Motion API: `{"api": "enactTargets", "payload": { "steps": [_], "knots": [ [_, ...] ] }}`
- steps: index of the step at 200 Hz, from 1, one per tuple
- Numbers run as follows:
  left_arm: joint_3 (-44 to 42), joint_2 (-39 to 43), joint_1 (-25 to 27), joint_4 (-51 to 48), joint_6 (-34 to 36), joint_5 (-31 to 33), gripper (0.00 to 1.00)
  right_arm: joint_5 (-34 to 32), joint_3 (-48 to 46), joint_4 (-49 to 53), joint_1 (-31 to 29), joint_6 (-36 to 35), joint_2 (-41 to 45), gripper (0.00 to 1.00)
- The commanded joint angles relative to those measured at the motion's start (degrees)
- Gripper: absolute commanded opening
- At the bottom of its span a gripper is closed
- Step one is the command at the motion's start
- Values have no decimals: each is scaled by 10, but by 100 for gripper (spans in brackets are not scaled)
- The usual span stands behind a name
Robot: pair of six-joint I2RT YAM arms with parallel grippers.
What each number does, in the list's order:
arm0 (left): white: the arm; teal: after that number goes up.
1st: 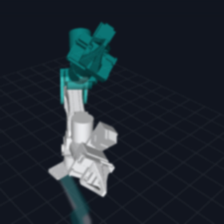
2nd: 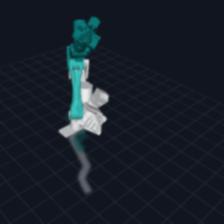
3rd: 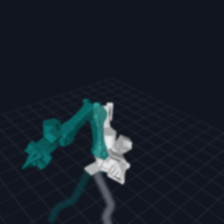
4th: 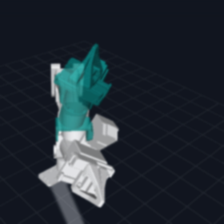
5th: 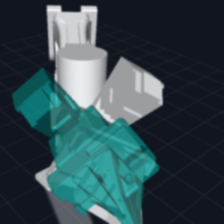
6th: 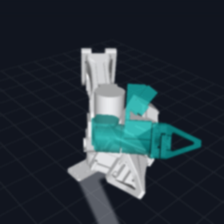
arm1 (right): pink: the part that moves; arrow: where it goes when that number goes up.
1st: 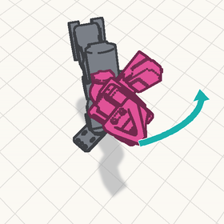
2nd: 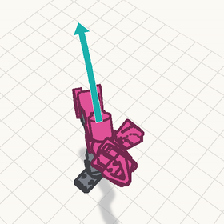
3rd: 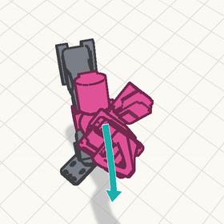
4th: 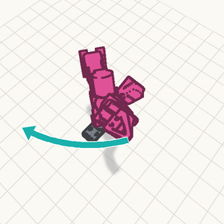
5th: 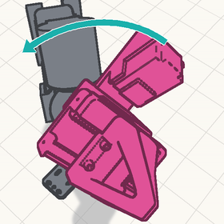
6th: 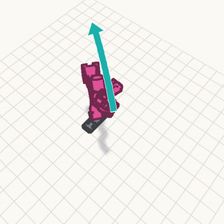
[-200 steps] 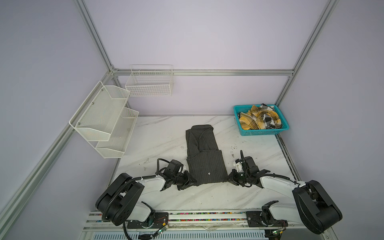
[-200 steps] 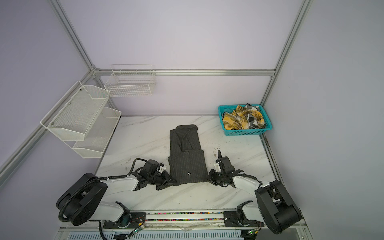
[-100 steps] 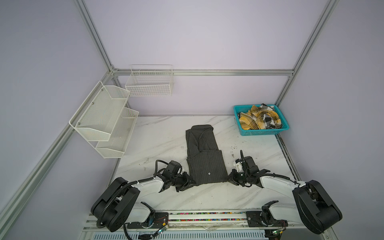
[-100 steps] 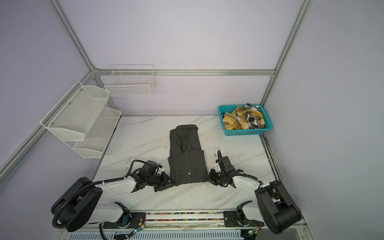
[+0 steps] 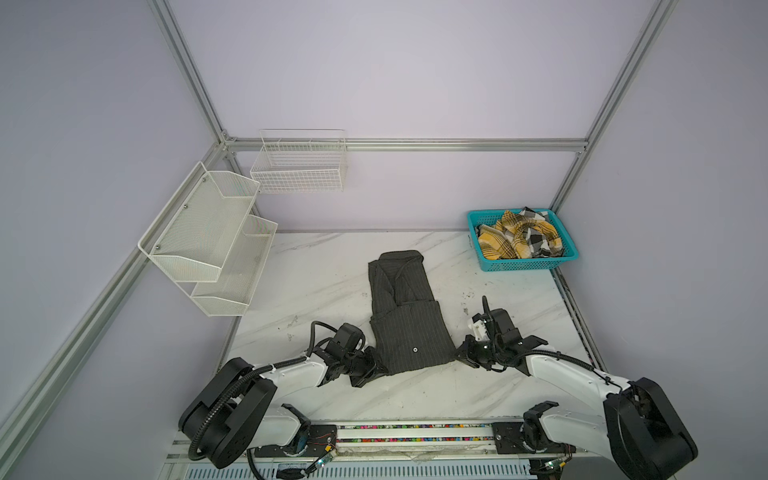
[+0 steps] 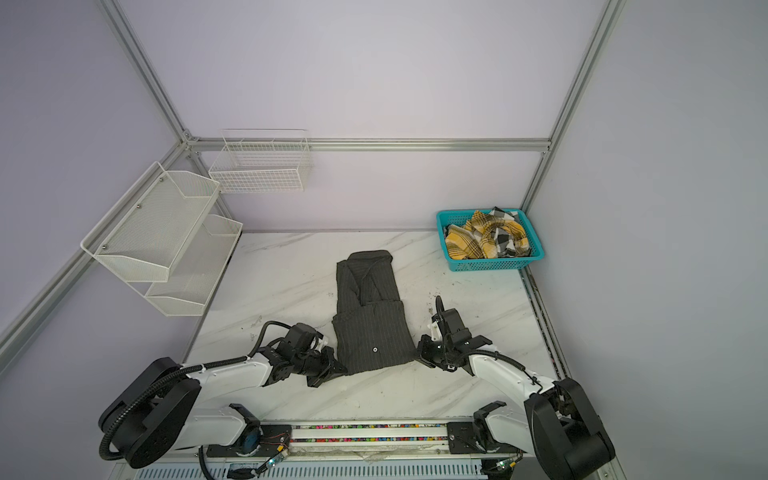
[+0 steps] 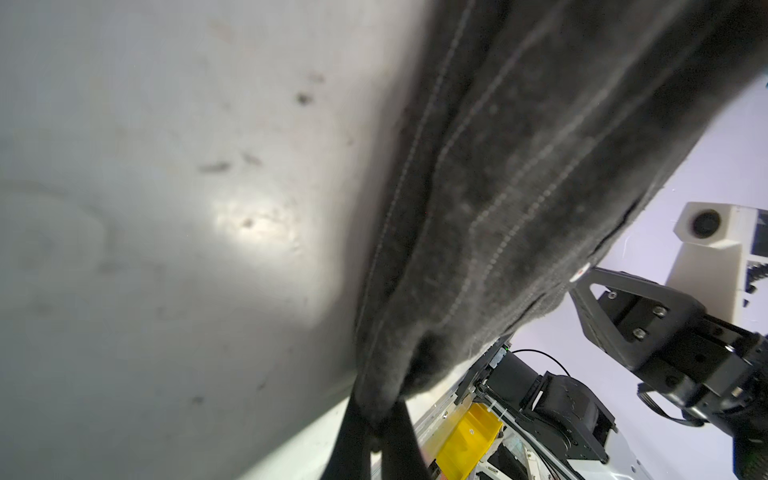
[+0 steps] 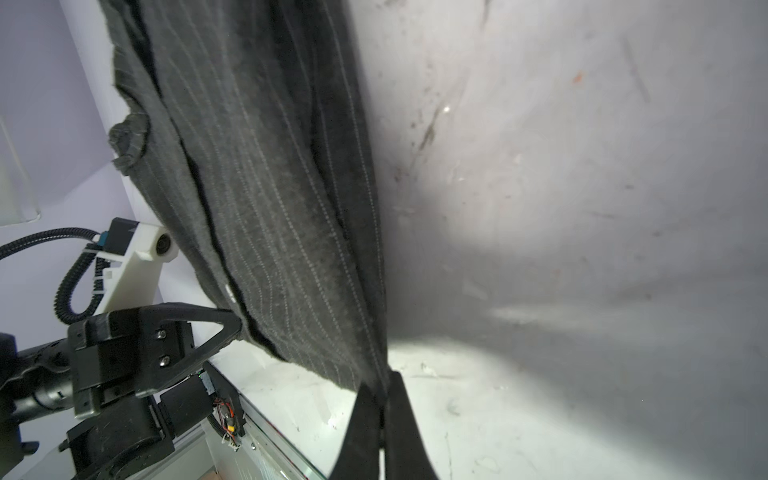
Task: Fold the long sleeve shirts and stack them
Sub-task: 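Lift the near edge and fold it over toward the far end with both grippers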
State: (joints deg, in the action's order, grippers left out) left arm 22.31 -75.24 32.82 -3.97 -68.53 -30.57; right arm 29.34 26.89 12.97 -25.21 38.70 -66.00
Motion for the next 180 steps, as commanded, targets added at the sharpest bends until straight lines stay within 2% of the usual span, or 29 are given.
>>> {"api": "enactTargets", "payload": {
  "steps": [1,29,61,85,119,148,180],
  "knots": [
    [3,21,0,-82,-5,32,0,-50,16,73,-9,-9,37,0],
    [12,58,1,-131,3,30,0,-58,12,116,-21,7,98,0],
    [2,129,14,-186,-4,17,0,-77,2,165,-77,49,173,0],
    [-10,204,72,-209,-59,33,0,-81,-5,211,-104,83,258,0],
    [1,311,143,-270,-134,80,0,-73,2,282,-107,102,357,0],
    [35,365,164,-315,-169,117,0,-75,34,297,-106,90,366,0],
    [121,334,163,-330,-143,167,0,-115,118,278,-106,64,298,0]
  ]
}}
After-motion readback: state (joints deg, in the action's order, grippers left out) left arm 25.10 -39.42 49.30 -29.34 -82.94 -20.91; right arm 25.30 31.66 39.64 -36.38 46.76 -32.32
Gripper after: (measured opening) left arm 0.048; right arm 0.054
